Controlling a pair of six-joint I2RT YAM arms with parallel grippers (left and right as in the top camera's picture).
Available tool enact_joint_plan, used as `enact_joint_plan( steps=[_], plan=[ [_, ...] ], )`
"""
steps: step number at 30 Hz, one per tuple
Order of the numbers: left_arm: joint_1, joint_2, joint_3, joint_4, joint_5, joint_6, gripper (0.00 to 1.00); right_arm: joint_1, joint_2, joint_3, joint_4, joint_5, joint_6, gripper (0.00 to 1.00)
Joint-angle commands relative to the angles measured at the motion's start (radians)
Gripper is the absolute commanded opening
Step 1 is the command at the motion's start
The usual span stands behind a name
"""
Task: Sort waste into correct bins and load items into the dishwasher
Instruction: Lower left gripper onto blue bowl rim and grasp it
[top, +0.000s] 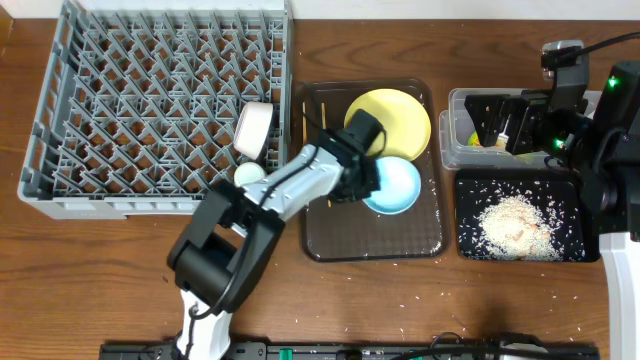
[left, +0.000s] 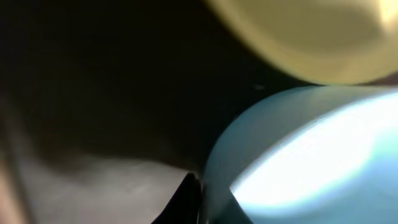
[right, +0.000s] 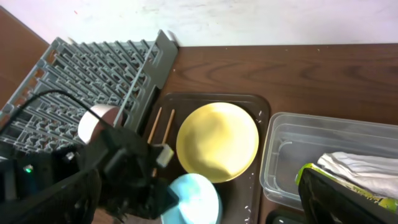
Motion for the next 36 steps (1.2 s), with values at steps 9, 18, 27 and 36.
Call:
enact_joint_plan(
  steps=[9,18,27,36],
  plan=[
    [0.01,-0.045,-0.004,-0.042,0.002,0.002,0.57,-0.005,0.0,0.007,0.0,0.003,-0.013,0.99],
    [-0.028,-0.009,-0.004,-0.012,0.002,-0.032,0.56,-0.005,0.0,0.007,0.0,0.003,-0.013,0.99],
    [-0.044,-0.001,-0.004,0.017,-0.007,-0.032,0.51,-0.005,0.0,0.007,0.0,0.003,-0.013,0.99],
    [-0.043,0.034,-0.005,0.026,-0.006,-0.055,0.45,-0.005,0.0,0.007,0.0,0.003,-0.013,0.99]
  ],
)
